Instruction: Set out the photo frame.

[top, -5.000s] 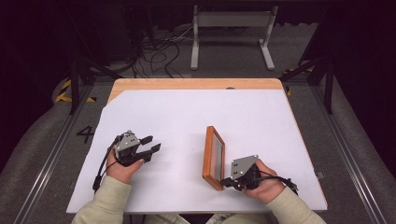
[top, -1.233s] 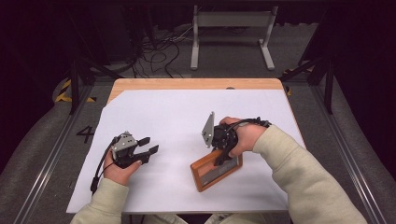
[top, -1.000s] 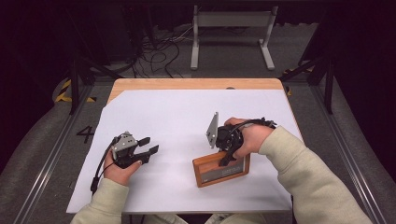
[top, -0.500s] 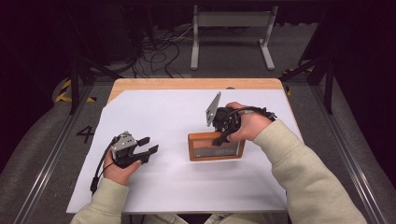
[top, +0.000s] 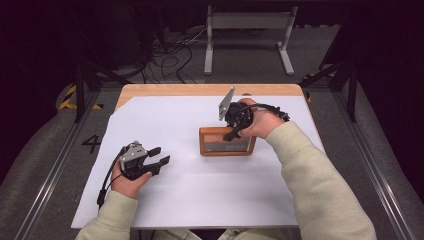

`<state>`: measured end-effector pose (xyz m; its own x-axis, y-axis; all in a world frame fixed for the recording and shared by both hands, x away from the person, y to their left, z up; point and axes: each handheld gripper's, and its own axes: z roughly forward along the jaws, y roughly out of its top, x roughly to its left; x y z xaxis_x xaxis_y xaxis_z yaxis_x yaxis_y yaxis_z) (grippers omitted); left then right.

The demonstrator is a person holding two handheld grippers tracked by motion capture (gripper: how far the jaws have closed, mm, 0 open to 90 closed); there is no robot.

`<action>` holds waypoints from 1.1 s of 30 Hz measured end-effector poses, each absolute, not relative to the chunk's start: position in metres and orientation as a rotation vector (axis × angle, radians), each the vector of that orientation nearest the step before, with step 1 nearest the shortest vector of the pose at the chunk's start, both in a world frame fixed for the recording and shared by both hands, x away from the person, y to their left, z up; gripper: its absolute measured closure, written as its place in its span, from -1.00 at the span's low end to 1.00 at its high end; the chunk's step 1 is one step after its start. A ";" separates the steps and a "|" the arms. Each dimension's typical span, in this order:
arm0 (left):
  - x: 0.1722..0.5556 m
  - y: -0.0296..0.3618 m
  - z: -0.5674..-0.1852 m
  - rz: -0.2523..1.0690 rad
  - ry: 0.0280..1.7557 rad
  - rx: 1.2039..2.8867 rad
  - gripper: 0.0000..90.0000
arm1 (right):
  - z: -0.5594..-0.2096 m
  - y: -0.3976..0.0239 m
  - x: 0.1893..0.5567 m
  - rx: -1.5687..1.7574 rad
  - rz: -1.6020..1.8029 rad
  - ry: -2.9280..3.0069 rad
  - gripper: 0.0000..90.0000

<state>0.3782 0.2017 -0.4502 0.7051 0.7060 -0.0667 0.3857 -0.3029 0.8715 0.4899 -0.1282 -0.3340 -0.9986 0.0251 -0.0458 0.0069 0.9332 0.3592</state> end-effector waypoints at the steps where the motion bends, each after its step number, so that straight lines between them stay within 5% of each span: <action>1: 0.378 0.202 -0.450 0.409 0.844 1.928 0.09 | -0.336 -0.127 0.491 0.025 0.562 3.046 0.56; 19: 0.378 0.201 -0.450 0.408 0.839 1.926 0.09 | -0.351 -0.130 0.506 0.173 0.624 3.092 0.53; 33: 0.378 0.201 -0.450 0.412 0.836 1.930 0.09 | -0.354 -0.136 0.513 0.201 0.660 2.931 0.02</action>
<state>0.3782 0.2009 -0.4501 0.7085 0.7031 -0.0608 0.3797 -0.3071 0.8726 0.5127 -0.1363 -0.3539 -0.9827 0.1576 -0.0974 0.1006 0.8954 0.4337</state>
